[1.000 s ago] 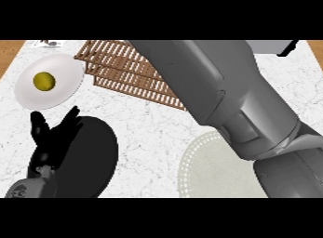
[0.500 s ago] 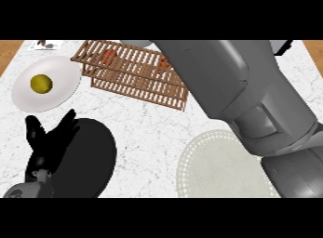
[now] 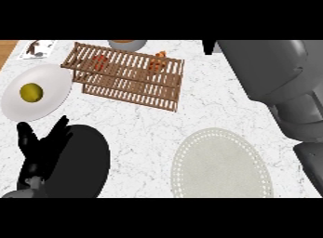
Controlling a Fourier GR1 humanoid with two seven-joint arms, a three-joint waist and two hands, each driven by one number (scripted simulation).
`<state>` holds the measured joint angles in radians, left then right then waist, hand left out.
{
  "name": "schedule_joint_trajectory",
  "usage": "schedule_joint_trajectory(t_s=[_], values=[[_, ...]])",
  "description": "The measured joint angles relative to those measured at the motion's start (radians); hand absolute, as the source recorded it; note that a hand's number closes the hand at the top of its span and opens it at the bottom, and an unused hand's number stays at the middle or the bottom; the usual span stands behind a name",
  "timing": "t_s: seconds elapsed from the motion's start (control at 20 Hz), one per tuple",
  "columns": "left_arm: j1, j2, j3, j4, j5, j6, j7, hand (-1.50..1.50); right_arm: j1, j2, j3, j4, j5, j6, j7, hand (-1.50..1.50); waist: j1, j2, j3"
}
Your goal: Pick the croissant from the placemat and place it in the tiered shelf
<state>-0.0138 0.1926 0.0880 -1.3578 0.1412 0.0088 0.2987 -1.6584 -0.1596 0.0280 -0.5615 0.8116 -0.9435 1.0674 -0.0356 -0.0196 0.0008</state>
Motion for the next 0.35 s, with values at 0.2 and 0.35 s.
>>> schedule_joint_trajectory(t_s=[0.2,0.35], values=[[0.008,0.001,0.008,-0.007,0.002,0.008,0.007,0.00,0.071,-0.036,-0.014,-0.136,0.002,0.015,0.017,-1.50,-0.018,-0.007,0.001],[0.018,-0.005,0.012,-0.002,0.001,0.014,0.001,0.00,0.149,-0.048,-0.014,-0.269,-0.007,0.041,0.032,-1.50,-0.032,-0.011,0.002]])
